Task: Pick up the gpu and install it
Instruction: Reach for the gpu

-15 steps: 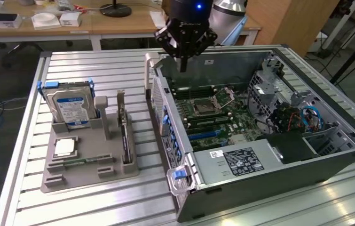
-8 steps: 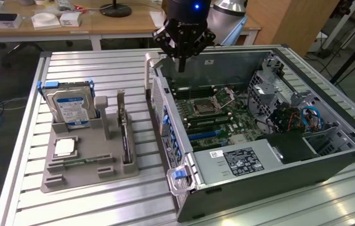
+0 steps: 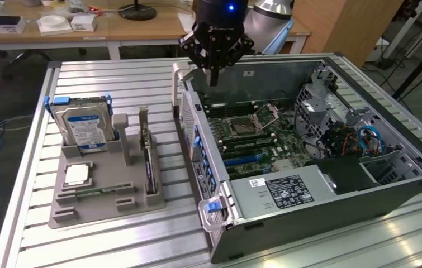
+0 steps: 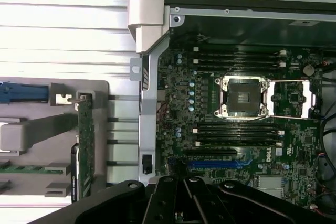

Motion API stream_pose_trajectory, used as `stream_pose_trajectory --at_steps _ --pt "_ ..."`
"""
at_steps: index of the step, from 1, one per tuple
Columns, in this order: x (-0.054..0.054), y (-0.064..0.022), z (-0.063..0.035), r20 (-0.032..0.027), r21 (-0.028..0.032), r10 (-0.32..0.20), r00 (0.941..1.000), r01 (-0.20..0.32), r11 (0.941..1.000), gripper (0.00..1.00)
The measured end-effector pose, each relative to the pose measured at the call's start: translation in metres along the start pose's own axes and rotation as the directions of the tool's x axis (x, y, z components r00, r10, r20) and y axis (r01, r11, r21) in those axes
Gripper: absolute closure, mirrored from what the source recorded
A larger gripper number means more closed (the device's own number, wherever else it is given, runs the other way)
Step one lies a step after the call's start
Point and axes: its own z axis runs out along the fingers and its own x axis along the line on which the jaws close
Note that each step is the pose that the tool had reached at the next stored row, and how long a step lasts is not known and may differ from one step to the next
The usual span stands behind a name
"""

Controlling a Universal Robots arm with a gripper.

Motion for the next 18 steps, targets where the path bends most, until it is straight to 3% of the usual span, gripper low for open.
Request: stream_pose_trajectory --at_steps 18 --pt "0.0096 -0.0001 0.0005 -0.0001 0.0001 0.000 1.0000 0.000 1.0000 0.89"
